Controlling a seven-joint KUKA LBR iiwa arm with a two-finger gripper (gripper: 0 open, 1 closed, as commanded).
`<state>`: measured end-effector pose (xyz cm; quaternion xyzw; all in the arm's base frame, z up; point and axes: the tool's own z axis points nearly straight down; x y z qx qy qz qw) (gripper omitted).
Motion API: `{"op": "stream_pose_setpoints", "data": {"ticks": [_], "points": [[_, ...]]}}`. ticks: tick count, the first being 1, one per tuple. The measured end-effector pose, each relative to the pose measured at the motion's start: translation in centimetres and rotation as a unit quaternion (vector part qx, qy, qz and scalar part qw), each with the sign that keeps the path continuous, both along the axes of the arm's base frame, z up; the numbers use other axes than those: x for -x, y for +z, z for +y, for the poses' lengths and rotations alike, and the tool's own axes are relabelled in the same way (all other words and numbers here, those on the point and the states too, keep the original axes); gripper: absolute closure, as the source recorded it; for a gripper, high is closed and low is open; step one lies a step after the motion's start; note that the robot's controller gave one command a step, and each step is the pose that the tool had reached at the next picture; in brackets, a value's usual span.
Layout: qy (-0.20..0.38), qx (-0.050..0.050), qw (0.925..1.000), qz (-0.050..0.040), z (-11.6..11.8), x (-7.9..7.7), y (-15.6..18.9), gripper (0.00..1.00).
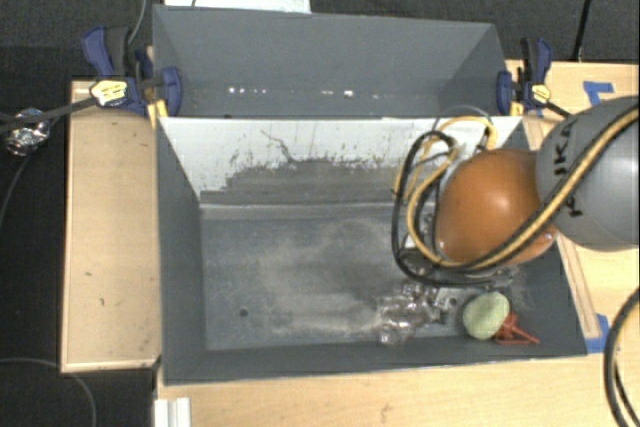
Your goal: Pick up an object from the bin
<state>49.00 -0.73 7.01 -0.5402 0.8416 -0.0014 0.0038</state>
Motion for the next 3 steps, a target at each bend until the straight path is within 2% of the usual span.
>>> {"op": "stream_pose_setpoints", "data": {"ticks": [2,3], "points": [[0.000,0.000,1.0000,0.0006,0.0,0.1,0.4,1.00],[-0.001,0.000,1.0000,0.0046,0.1,0.3,1.8,1.00]]}}
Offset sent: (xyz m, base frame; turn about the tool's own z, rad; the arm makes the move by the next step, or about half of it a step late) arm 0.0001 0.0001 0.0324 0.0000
